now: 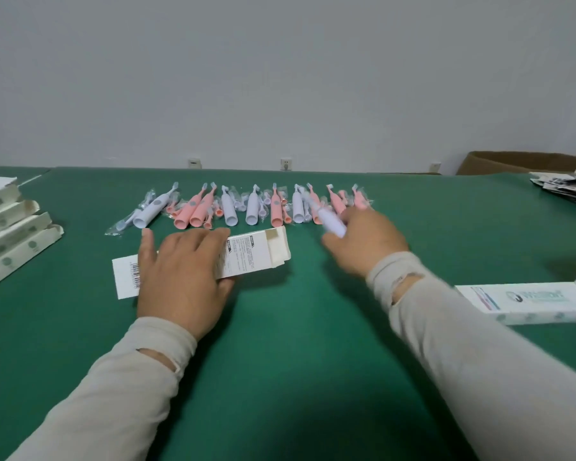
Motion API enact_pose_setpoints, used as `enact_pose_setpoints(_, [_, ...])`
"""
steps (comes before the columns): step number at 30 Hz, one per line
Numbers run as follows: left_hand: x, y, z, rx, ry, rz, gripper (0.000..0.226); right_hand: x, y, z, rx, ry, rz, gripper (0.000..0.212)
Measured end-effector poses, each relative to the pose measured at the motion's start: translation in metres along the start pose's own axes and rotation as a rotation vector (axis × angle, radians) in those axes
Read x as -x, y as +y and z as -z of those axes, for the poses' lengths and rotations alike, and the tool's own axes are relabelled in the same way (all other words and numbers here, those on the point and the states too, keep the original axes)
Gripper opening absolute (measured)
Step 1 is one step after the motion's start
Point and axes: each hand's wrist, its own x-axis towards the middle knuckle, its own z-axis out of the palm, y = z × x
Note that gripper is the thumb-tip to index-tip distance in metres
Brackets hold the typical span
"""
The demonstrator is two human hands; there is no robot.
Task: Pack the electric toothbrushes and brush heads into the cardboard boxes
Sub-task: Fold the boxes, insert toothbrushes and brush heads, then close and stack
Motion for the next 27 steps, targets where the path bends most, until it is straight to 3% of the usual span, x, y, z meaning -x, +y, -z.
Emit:
enact_pose_setpoints(4, [0.013, -0.010, 0.010, -0.024, 0.015, 0.021, 0.059, 0.055, -0.018, -0.034, 0.206, -0.072, 0.106, 0.025])
enact_pose_setpoints(14, [0.020, -0.006, 0.012, 0.016, -0.045, 0.016, 0.061, 0.063, -0.001, -0.030, 0.436, 0.030, 0.321, 0.043])
enact_pose_setpoints(20, [0.013, -0.010, 0.010, 0.006, -0.010, 0.043, 0.063, 0.061, -0.005, -0.030, 0.335, 0.073, 0.379, 0.033])
enact_pose_setpoints(27, [0.009, -0.010, 0.008, 0.028, 0.011, 0.027, 0.063, 0.050, -0.001, -0.033, 0.345, -0.003, 0.298, 0.055])
